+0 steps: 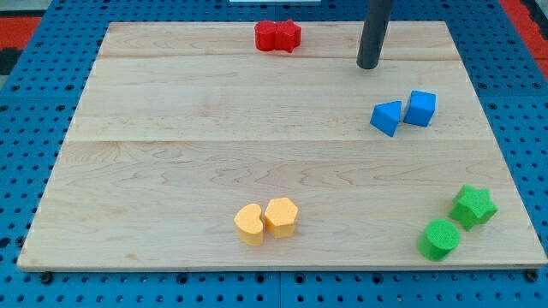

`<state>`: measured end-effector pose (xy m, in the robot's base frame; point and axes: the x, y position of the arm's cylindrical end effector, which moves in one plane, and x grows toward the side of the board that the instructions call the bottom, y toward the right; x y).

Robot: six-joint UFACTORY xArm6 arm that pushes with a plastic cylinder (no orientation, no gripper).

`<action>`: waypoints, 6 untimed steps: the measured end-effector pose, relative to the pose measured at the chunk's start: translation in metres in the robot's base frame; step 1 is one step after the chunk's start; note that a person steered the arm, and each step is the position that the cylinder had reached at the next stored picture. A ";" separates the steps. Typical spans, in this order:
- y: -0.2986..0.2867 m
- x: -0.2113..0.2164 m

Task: Move the arm to the top right

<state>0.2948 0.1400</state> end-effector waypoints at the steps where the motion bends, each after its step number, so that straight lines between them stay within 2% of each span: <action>1: 0.002 0.004; 2: 0.003 0.005; 5: 0.001 -0.037; 6: 0.015 -0.034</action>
